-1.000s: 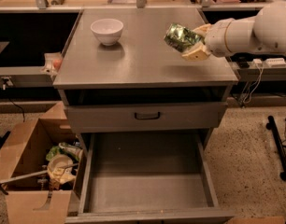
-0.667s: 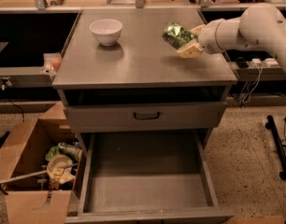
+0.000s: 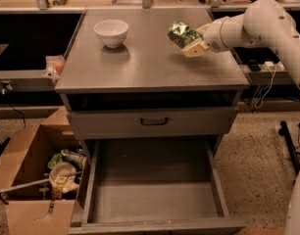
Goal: Pick green can from middle drawer and place on counter
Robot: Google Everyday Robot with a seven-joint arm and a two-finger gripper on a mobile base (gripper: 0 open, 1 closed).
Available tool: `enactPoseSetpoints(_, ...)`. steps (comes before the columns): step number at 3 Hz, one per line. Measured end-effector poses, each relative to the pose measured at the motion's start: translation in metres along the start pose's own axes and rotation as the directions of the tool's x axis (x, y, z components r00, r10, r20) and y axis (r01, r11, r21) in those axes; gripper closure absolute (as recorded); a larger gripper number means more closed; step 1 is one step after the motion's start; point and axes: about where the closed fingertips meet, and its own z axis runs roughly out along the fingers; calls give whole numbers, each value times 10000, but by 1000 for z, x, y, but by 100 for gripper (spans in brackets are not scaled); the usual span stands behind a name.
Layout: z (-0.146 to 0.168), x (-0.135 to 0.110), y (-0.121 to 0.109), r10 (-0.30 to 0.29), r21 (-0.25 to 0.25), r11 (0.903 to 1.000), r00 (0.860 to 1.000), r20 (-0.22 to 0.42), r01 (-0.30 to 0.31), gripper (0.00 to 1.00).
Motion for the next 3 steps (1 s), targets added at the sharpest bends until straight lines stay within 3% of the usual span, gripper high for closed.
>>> enactPoseSetpoints(3, 0, 0, 0, 0, -2, 10000, 10000, 0, 0, 11)
